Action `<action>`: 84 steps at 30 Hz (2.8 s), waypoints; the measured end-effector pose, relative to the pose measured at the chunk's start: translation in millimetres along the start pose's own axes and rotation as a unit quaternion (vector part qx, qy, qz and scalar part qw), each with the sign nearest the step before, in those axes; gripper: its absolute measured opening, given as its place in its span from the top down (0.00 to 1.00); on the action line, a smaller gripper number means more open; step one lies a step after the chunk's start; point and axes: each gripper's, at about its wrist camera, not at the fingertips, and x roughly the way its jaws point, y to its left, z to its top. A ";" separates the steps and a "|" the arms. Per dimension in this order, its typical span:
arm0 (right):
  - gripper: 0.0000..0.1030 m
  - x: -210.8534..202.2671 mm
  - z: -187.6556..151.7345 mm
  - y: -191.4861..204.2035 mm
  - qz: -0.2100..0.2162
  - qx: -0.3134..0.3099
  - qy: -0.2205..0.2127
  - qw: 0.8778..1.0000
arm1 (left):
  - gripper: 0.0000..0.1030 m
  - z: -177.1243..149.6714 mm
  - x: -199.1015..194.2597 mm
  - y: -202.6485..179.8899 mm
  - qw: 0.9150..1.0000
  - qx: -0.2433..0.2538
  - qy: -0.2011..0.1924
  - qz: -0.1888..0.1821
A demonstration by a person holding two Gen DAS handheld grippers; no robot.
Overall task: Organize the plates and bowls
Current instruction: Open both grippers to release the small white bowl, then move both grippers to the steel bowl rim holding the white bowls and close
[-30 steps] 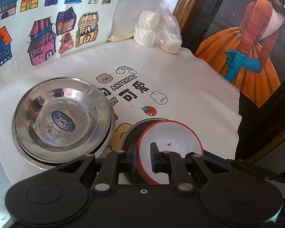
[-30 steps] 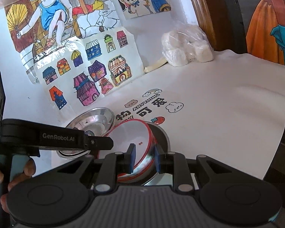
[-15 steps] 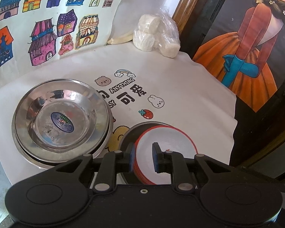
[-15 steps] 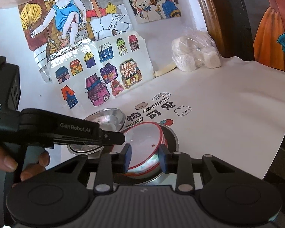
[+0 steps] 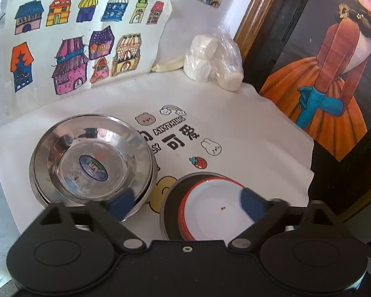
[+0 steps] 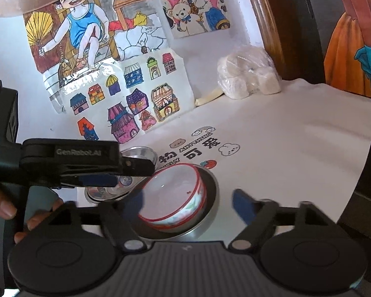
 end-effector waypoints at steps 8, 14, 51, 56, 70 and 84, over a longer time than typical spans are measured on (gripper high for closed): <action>0.00 -2.2 -2.1 -20.6 -0.016 0.010 -0.006 1.000 | 0.01 -14.0 -17.7 -0.2 1.000 -0.009 -0.023 0.015; 0.00 1.3 -5.1 -31.5 -0.033 0.009 0.003 0.999 | 0.01 -34.9 -30.7 9.3 0.997 -0.034 -0.049 0.059; 0.00 50.9 42.6 -54.5 -0.054 -0.108 0.162 0.979 | 0.01 -34.4 4.5 32.6 0.988 -0.086 0.099 0.081; 0.00 54.9 45.9 -50.0 -0.053 -0.119 0.163 0.978 | 0.01 -32.6 7.7 33.2 0.988 -0.085 0.100 0.087; 0.00 73.0 45.4 -33.7 -0.069 -0.163 0.190 0.966 | 0.01 -30.5 13.4 28.6 0.987 -0.068 0.098 0.110; 0.00 77.1 45.1 -33.0 -0.078 -0.171 0.198 0.962 | 0.01 -31.8 10.0 28.4 0.989 -0.066 0.093 0.096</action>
